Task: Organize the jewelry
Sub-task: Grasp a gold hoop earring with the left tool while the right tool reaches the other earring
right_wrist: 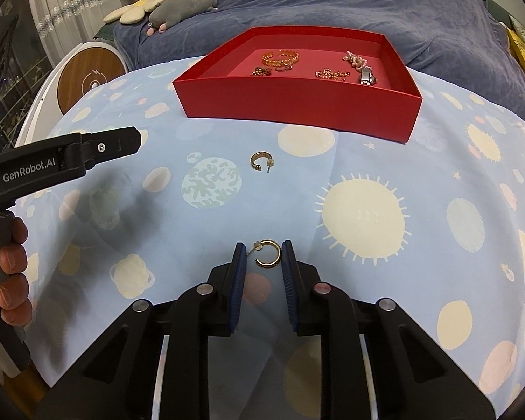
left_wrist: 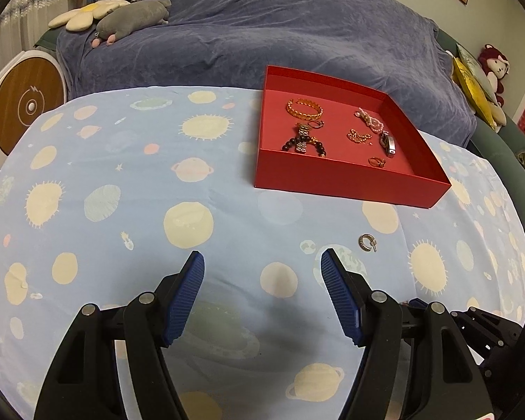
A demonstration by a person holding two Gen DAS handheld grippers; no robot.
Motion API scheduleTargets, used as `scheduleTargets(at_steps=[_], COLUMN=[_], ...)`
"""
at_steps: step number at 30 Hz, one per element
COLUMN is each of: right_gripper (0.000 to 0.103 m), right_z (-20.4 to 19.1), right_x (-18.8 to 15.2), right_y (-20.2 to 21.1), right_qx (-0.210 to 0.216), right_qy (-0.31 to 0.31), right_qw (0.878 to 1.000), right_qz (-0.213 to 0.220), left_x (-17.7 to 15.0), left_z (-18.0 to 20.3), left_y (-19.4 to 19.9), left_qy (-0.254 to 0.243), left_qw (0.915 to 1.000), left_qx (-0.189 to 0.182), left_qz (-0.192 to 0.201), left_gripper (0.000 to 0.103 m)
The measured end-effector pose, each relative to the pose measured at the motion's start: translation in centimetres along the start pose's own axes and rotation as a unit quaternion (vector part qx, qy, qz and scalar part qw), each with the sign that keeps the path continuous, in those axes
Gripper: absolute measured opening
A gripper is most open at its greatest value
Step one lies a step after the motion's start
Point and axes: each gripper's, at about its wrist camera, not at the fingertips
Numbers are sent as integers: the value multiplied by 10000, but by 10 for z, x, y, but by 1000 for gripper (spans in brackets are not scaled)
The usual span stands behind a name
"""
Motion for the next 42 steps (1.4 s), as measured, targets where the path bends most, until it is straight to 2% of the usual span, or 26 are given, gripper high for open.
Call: scheduleTargets(at_steps=[5,11,16,20,24,30,38,42], right_gripper=[20,20,20,20,20,20,20,20], right_z=[14,46,61,65,65,66,65,65], right_x=[9,17,20,20,20,20,19,18], right_y=[15,24,29,27,27,27,25,24], right_qx=[-27,-157,-226,-139,-112,-94,-59,-53], right_qy=[-182,-674,-891,-991,-993,-1016,-1051,-1044], right_qw=[9996,9972,9951,9944,9944,9942,9940,9941], right_qz=[196,295,366,349,347,350,306,292], left_x=[1,2,-4,-5,-6,-8,-8,-10], left_z=[12,52,75,79,80,86,89,92], left_y=[-6,-28,-46,-55,-60,-66,-68,-67], left_qy=[-125,-470,-732,-893,-994,-1130,-1202,-1296], left_qw=[9998,9976,9955,9947,9943,9932,9927,9916], left_qx=[-149,-450,-553,-494,-375,-278,-57,-45], left_qz=[-34,-218,-237,-158,-73,-33,-3,27], left_gripper=[67,67,67,66,59,58,43,24])
Point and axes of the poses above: each gripper's, at about its wrist camera, not at the fingertips, and y roughly against the way its jaws point, z to its right, x to its top, and after that the axes turned 4 degrees about y, right-handed
